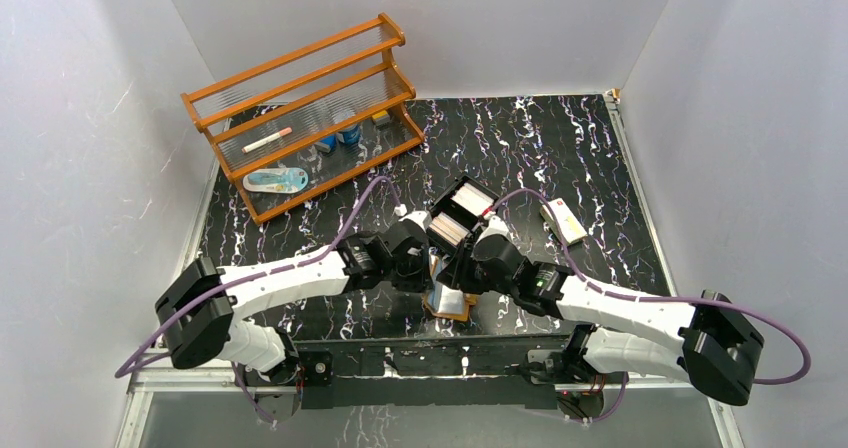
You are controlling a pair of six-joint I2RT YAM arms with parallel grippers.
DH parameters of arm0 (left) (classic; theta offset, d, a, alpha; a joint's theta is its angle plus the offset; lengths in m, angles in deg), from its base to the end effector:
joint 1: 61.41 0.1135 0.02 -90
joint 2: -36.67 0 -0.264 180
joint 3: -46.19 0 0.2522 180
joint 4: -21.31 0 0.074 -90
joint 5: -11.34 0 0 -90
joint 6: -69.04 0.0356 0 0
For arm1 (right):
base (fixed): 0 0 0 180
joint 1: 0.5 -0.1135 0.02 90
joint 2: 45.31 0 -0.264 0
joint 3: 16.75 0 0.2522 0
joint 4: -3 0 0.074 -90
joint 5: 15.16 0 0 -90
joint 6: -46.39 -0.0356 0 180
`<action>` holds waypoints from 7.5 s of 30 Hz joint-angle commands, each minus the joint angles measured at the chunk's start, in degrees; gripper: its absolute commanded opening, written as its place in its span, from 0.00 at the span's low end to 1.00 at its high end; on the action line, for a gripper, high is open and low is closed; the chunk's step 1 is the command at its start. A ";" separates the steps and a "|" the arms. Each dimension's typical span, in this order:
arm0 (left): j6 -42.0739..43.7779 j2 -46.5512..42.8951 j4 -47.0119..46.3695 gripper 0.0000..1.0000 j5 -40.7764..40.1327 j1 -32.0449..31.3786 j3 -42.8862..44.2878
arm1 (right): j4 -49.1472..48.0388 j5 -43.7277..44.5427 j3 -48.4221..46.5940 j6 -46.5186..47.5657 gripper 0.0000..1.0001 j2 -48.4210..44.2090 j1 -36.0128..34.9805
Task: Put the credit cards into the card holder
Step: Turn over the card slot in the card holder, then pick up the credit card from the storage box.
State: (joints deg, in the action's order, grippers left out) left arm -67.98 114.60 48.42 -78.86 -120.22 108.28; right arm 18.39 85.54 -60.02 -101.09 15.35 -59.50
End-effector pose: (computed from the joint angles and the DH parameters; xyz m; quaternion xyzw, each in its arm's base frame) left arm 0.1491 -0.2460 0.2281 0.0935 0.9121 -0.3175 0.2420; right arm 0.1205 0.1877 0.2093 0.0330 0.8746 0.3623 0.3205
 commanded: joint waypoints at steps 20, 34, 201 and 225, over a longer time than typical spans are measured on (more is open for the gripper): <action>-1.33 0.95 7.04 0.00 -6.02 -2.26 4.14 | 5.72 1.91 -6.32 0.50 0.45 -1.71 -0.30; -3.13 -2.08 5.62 0.00 -4.86 -2.63 3.56 | 7.50 4.22 -6.93 0.79 0.46 2.93 -0.32; -15.21 -16.56 -14.40 0.11 -0.06 4.17 -22.44 | 8.95 -6.30 -35.16 64.38 0.00 28.29 25.91; -15.20 -19.20 -12.77 0.13 -0.92 4.19 -23.07 | 21.23 -2.76 -41.65 67.84 0.00 32.25 25.88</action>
State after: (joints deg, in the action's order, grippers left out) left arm -83.15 96.83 35.54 -79.19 -116.29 85.57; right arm 35.88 81.23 -96.85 -34.16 47.92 -33.74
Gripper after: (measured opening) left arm 0.124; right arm 0.039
